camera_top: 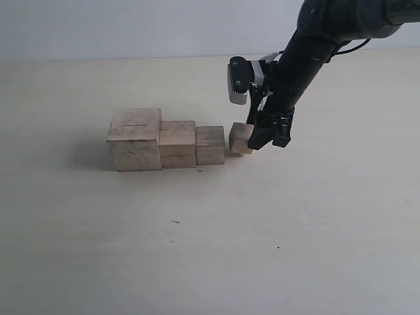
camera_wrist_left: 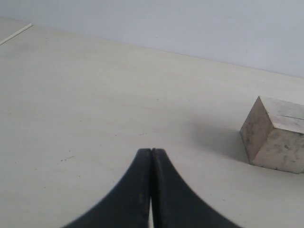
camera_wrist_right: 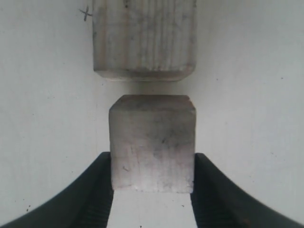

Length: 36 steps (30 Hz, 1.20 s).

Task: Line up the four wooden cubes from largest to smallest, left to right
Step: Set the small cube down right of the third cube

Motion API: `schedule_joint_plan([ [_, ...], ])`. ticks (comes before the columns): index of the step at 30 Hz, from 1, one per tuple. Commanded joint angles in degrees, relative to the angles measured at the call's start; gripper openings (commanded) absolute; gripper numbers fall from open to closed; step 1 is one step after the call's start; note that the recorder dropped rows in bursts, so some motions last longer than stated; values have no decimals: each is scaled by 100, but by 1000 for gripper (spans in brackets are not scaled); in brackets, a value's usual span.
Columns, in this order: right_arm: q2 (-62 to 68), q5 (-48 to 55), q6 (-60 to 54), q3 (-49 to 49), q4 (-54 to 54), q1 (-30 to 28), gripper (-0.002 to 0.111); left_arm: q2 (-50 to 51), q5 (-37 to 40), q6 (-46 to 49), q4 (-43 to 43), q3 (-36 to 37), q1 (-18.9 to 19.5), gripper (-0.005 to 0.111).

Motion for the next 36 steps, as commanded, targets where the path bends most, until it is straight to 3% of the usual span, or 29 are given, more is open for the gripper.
schedule_joint_plan([
  [1,-3,54,-10,-4,85,-7,0,-25,-25,-5,11,2,-37,0],
  [21,178,17,59,-4,150,-7,2,-25,-25,-5,11,2,-37,0],
  [24,178,17,195,-4,150,-7,15,-25,-25,-5,11,2,-37,0],
  [31,128,-5,309,-4,214,-7,57,-25,-25,-5,11,2,-37,0],
  [36,-10,-84,463,-4,335,-7,69,-25,-25,-5,11,2,-37,0],
])
